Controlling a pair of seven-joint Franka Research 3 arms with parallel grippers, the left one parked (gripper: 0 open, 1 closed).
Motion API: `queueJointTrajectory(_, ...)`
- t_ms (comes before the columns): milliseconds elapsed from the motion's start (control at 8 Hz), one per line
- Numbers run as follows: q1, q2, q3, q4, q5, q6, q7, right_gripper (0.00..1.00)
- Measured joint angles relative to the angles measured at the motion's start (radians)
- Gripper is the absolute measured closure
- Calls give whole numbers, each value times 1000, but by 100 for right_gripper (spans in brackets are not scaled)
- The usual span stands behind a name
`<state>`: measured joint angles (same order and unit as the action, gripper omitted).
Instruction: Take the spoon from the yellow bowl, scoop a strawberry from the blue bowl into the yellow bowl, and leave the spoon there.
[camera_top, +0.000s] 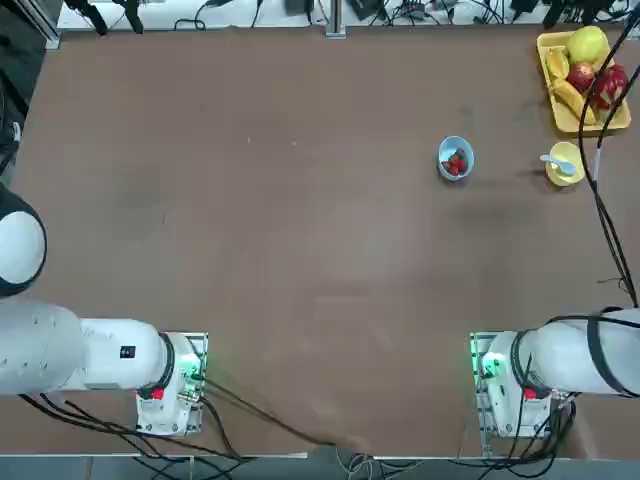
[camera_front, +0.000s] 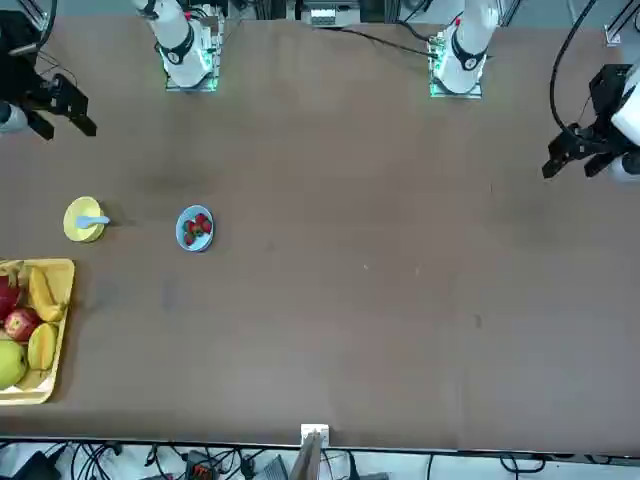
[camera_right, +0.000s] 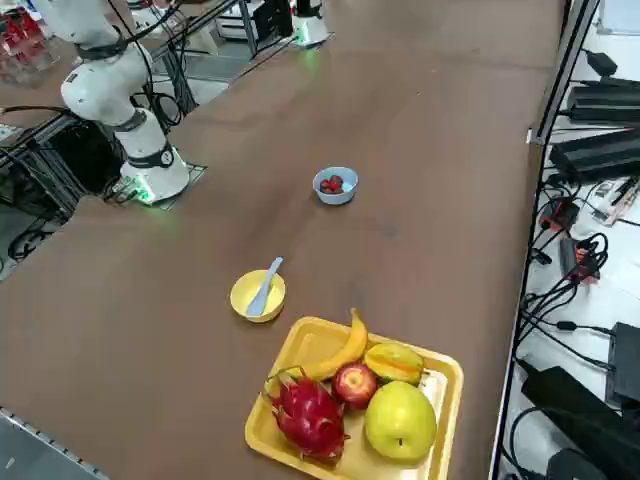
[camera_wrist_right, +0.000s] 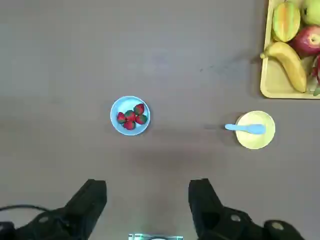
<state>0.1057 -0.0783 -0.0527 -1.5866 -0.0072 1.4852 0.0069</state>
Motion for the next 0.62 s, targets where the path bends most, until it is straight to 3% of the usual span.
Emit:
queueJointTrajectory(375, 1, 16, 1, -1, -26, 1, 0, 0)
queueJointTrajectory(625, 41, 97, 14, -20, -200, 13, 100, 0)
